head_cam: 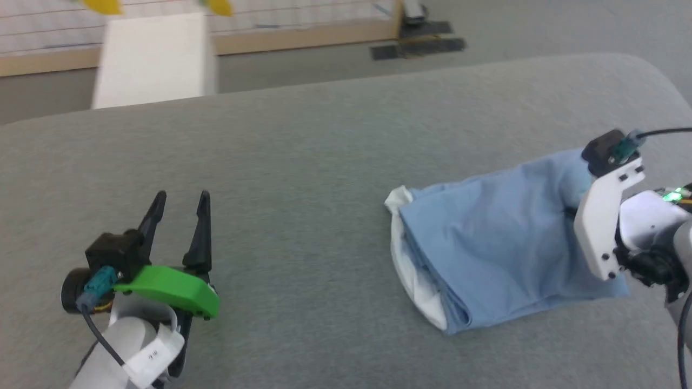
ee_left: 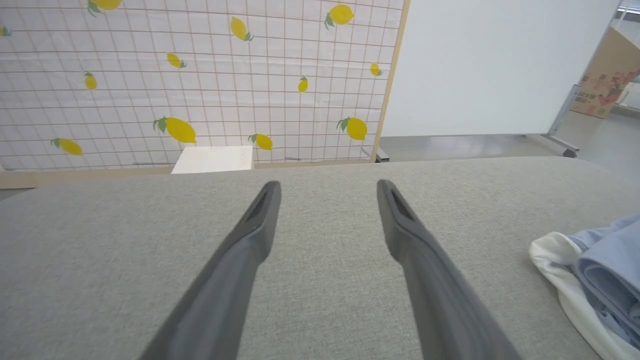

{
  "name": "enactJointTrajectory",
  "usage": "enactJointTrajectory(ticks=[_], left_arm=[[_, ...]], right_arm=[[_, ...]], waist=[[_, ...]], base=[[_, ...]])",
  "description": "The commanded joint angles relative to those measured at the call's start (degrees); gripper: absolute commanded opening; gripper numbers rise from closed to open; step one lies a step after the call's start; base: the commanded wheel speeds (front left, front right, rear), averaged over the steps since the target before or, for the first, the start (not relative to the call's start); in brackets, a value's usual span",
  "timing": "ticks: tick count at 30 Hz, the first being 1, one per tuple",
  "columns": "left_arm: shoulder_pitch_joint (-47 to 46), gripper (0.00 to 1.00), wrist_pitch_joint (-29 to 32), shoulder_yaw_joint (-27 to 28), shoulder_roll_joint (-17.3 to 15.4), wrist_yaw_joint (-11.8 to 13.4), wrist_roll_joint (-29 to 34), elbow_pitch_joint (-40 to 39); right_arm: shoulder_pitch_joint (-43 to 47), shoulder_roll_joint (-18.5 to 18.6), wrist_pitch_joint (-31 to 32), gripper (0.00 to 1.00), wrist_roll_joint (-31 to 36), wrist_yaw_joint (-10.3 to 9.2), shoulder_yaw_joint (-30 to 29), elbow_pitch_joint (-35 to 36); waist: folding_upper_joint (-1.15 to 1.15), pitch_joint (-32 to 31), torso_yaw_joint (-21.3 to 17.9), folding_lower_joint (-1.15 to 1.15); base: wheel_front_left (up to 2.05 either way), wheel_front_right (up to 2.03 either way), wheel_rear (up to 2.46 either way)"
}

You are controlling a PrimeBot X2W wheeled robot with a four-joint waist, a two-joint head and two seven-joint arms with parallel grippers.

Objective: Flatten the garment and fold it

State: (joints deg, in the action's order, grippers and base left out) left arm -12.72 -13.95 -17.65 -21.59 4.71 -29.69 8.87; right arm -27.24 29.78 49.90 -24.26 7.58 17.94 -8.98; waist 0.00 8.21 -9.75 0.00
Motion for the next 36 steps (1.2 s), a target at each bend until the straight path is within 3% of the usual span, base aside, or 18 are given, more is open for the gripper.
enactJointTrajectory(ticks=[1,8,15,26,36], left_arm=[[-1.32,1.0,0.29,0.05,-0.57,0.16,0.74,-0.47],[-3.64,1.0,1.85,-0.01,-2.05,0.5,1.55,-2.25],[-6.33,1.0,4.21,0.32,-4.16,1.29,2.69,-5.78],[-8.63,1.0,9.92,2.37,-9.99,3.81,5.32,-15.99],[-7.39,1.0,13.13,4.92,-13.86,5.91,6.07,-22.51]], right_arm=[[-1.54,0.13,-0.58,0.0,0.14,-0.09,-0.4,-0.65],[-4.77,-0.18,-3.27,0.0,1.29,-0.09,-3.0,-5.12],[-7.49,2.09,-6.97,0.0,3.73,-0.09,-7.67,-9.23],[-11.99,5.39,-11.51,0.0,11.36,-0.09,-22.82,-17.78],[-15.04,2.19,-12.58,0.0,19.48,-0.09,-34.01,-20.94]], waist=[[0.0,5.01,-8.04,0.0],[0.0,9.31,-11.71,0.0],[0.0,15.61,-10.62,0.0],[0.0,26.98,-6.32,0.0],[0.0,32.31,-6.97,0.0]], base=[[0.0,0.0,0.0],[0.0,0.0,0.0],[0.0,0.0,0.0],[0.0,0.0,0.0],[0.0,0.0,0.0]])
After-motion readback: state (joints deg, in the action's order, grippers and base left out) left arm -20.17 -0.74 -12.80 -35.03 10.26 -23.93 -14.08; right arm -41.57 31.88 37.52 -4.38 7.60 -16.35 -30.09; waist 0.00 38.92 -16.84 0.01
